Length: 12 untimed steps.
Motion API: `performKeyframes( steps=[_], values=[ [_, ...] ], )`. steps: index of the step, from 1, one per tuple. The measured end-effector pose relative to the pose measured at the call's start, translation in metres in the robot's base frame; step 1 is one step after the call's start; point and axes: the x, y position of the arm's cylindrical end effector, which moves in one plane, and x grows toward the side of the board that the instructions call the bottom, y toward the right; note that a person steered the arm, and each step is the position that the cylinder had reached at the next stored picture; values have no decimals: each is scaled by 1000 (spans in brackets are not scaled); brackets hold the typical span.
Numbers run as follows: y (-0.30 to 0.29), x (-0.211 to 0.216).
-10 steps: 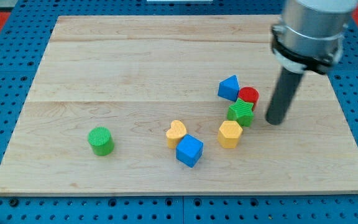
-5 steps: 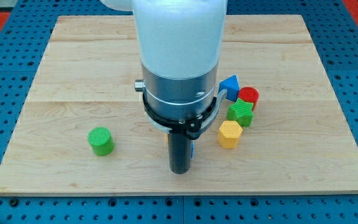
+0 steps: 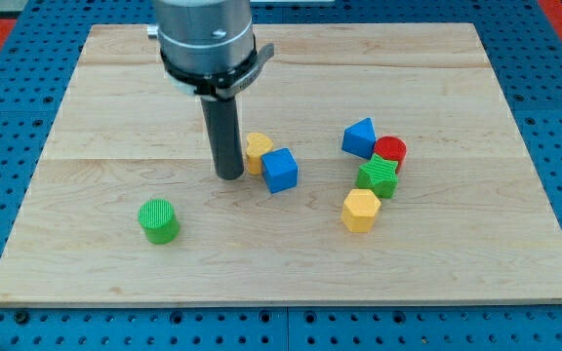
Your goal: Adjust the group of blocks to form a circle
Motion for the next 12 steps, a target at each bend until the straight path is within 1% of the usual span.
performKeyframes(
  steps=[1, 2, 3, 4, 6, 7, 8, 9, 10, 11, 12],
  values=[
    [55, 1],
    [55, 12],
    [7, 16],
    [41, 30],
    [101, 12],
    [107, 12],
    [63, 31],
    [62, 87],
    [115, 114],
    [116, 73],
    [104, 57]
  ],
)
